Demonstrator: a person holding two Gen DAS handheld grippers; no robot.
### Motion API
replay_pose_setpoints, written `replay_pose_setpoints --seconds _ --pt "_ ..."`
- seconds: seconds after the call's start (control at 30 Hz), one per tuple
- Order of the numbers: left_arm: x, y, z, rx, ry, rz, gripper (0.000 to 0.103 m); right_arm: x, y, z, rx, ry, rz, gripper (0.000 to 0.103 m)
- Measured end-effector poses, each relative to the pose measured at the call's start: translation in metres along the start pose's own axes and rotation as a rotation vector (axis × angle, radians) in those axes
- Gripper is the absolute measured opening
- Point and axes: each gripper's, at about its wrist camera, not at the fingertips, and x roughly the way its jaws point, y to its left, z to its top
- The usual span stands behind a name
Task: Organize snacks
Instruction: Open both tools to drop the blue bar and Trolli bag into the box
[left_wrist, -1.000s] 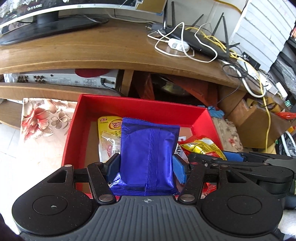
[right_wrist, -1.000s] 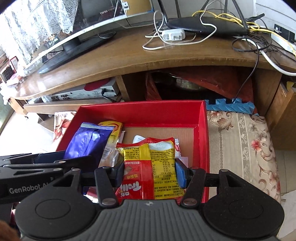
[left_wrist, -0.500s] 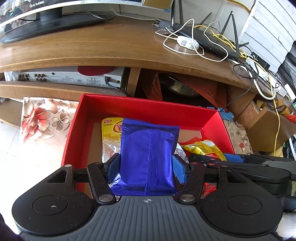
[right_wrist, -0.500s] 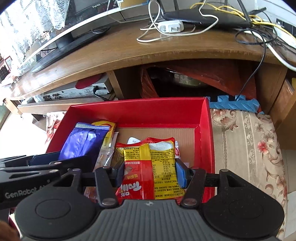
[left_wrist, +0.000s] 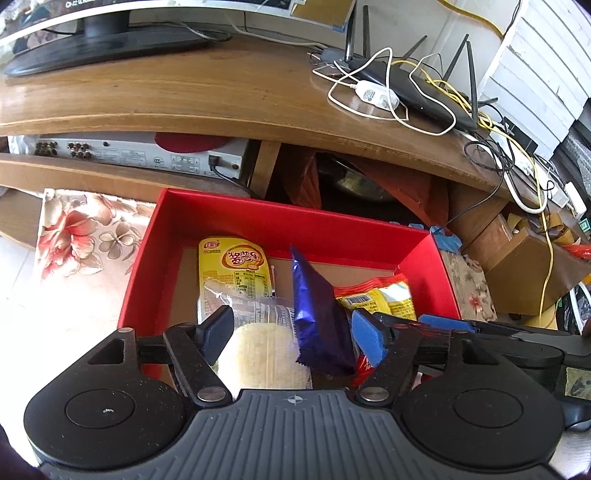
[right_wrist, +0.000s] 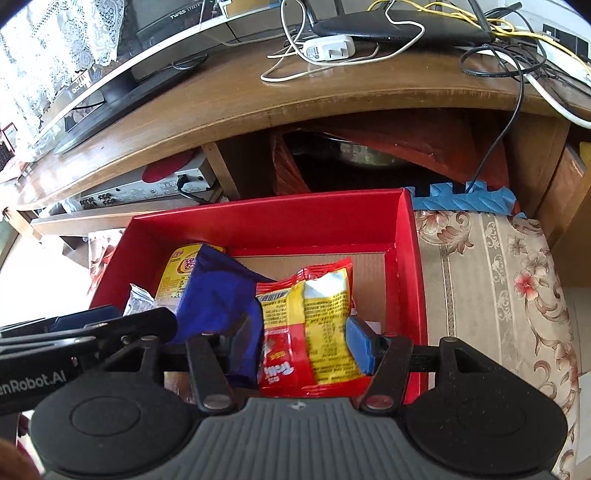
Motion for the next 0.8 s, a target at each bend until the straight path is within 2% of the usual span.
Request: replay_pose_setpoints --seconds 0.8 --pt "-0.033 -0.006 -0.013 0.001 -0.038 -0.046 0.085 -0.033 0.003 -0.009 -0.005 -0.034 0.004 0.055"
